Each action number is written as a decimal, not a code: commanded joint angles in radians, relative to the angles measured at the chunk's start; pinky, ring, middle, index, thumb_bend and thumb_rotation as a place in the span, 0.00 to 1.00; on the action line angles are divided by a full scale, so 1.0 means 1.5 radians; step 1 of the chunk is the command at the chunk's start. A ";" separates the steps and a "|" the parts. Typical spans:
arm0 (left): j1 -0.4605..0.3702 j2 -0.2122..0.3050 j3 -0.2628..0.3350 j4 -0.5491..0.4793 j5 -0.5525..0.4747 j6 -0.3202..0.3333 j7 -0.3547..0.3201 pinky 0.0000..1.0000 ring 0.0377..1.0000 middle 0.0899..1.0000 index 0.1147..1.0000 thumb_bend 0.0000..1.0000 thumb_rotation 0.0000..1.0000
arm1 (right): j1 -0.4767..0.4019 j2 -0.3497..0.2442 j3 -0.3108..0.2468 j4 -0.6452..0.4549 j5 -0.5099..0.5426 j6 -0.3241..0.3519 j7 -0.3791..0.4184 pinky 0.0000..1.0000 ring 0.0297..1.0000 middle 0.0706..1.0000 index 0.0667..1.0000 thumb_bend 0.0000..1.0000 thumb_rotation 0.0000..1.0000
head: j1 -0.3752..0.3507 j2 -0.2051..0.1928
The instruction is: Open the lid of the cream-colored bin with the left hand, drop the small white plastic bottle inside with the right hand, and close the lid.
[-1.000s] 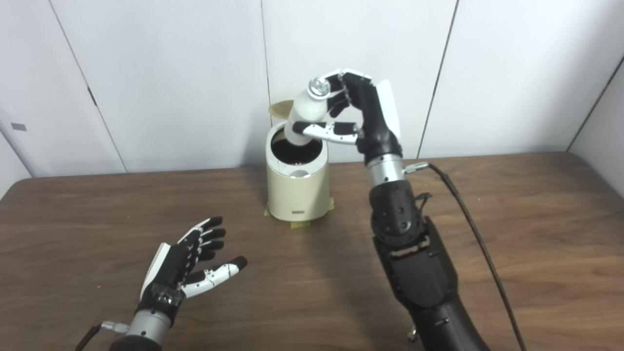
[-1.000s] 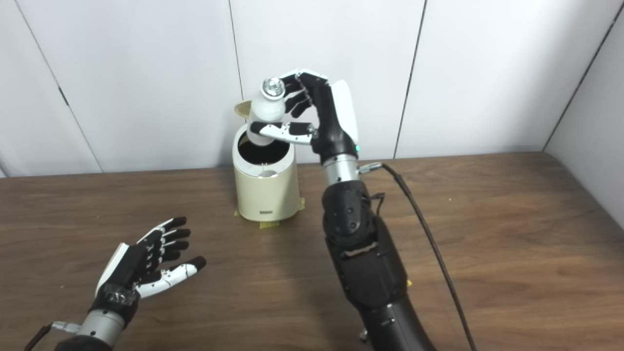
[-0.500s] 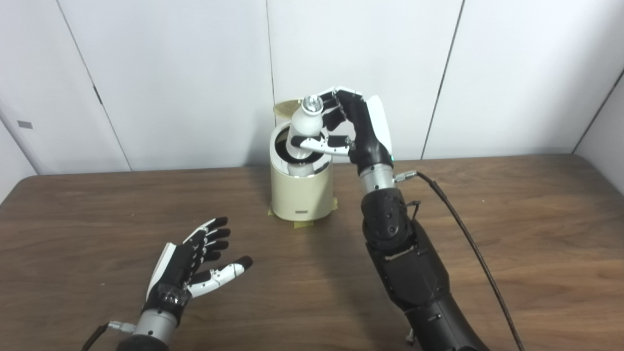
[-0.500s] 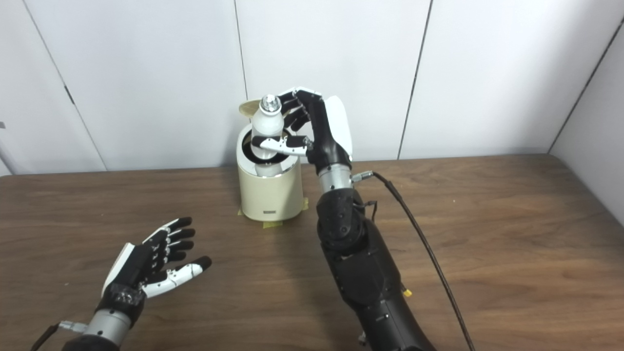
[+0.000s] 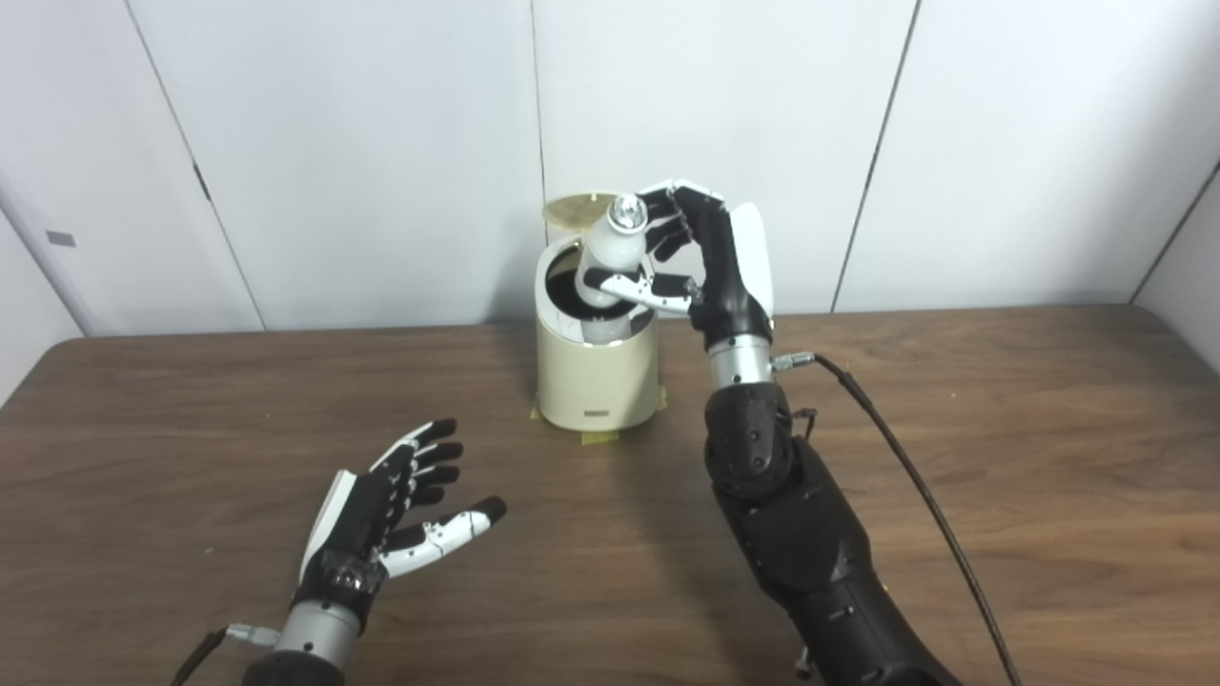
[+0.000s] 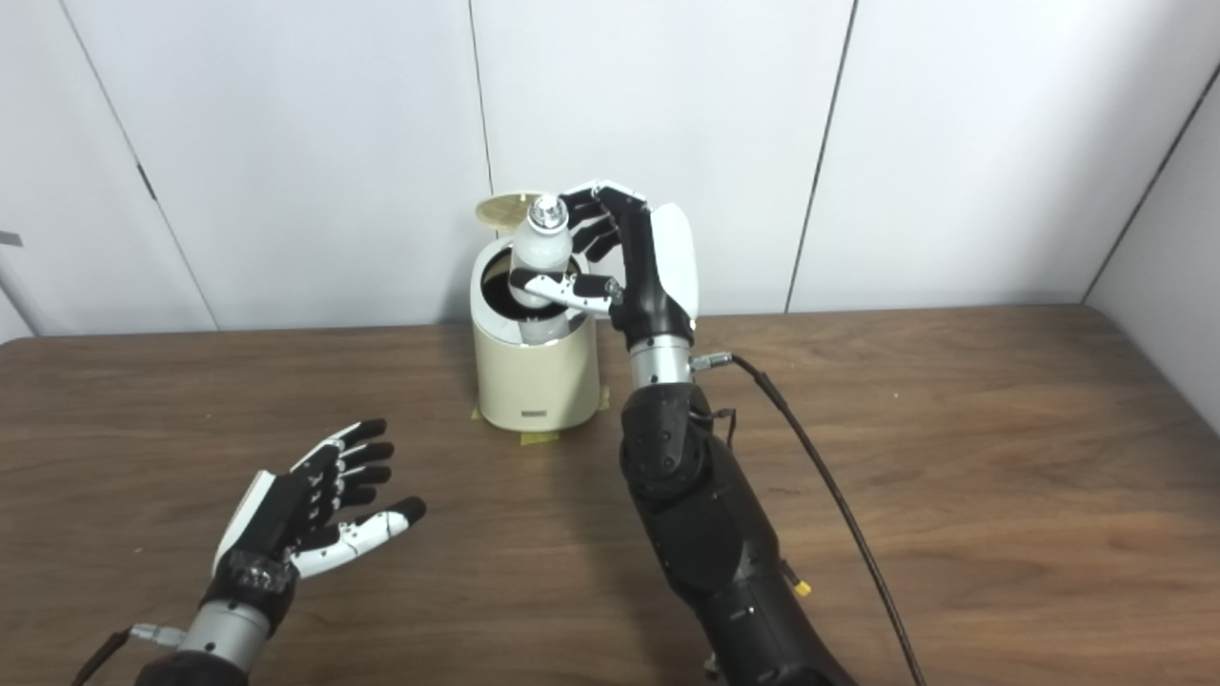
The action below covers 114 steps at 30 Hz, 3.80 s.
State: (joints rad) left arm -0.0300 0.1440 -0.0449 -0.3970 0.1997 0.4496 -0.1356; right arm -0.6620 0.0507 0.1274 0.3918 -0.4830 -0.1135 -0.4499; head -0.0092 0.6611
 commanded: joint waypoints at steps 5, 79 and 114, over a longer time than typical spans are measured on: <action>-0.015 0.000 -0.001 -0.022 0.004 -0.013 0.009 0.82 0.80 0.82 0.89 0.76 0.22 | -0.043 -0.006 0.002 0.005 -0.011 -0.051 -0.029 0.37 0.42 0.46 0.44 0.50 0.00 | -0.003 0.002; -0.019 0.008 -0.017 -0.021 0.024 -0.012 0.007 0.81 0.80 0.82 0.86 0.71 0.11 | -0.029 -0.071 0.059 -0.064 -0.097 0.132 0.122 0.54 0.66 0.67 0.66 0.93 0.15 | -0.005 0.013; -0.031 -0.005 0.018 0.023 -0.016 -0.045 0.025 0.77 0.79 0.82 0.86 0.63 0.24 | 0.185 -0.114 -0.095 -0.409 0.085 0.278 0.251 0.41 0.42 0.43 0.47 0.52 0.00 | -0.004 0.006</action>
State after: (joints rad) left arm -0.0334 0.1419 -0.0263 -0.3541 0.1885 0.4168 -0.1153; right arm -0.3636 -0.1124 -0.0070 -0.1673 -0.3696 0.2770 -0.0899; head -0.0153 0.6688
